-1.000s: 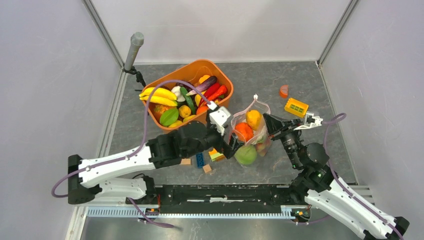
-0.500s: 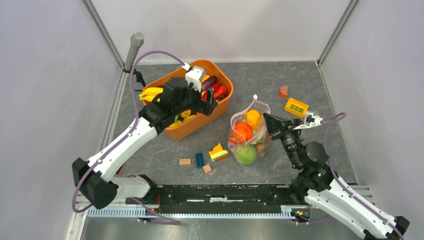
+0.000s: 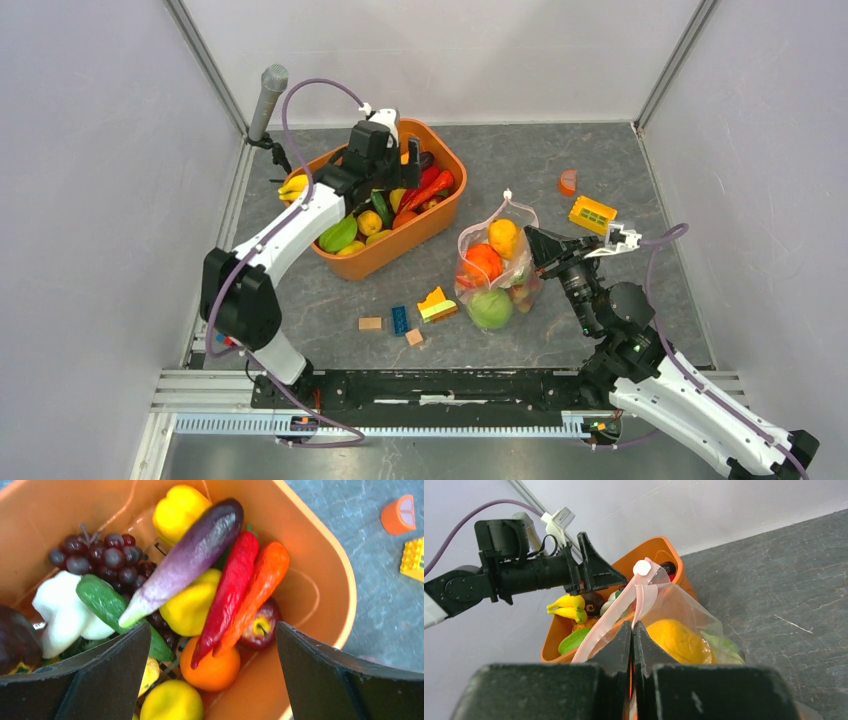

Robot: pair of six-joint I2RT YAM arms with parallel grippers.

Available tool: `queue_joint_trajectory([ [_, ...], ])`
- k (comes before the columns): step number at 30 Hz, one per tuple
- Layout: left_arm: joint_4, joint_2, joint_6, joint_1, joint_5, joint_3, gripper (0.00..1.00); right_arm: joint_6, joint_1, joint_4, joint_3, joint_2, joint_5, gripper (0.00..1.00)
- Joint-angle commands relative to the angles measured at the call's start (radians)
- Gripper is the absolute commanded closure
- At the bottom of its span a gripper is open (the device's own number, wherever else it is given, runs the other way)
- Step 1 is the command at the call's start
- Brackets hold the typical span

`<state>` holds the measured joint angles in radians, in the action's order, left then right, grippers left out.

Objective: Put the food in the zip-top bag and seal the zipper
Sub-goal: Pick up the fake vegetable from the bin.

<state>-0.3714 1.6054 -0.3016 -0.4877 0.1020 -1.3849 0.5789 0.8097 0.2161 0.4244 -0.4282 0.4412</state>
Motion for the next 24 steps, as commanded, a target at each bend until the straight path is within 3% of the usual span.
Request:
queue_joint_trajectory([
  [1,0.012,0.047,-0.033,0.019,0.085,-0.119,0.00,-0.005,0.002,0.014,0.048,-0.007,-0.008,0.96],
  [10,0.054,0.192,-0.088,0.078,0.187,-0.174,0.01,-0.011,0.002,0.018,0.045,-0.010,0.008,0.96],
  [14,-0.046,0.283,-0.109,0.094,0.249,-0.293,0.05,-0.008,0.002,0.022,0.041,-0.013,0.004,0.95],
  [24,-0.008,0.224,-0.223,0.095,0.408,-0.120,0.14,-0.017,0.002,0.012,0.037,-0.003,0.031,0.95],
])
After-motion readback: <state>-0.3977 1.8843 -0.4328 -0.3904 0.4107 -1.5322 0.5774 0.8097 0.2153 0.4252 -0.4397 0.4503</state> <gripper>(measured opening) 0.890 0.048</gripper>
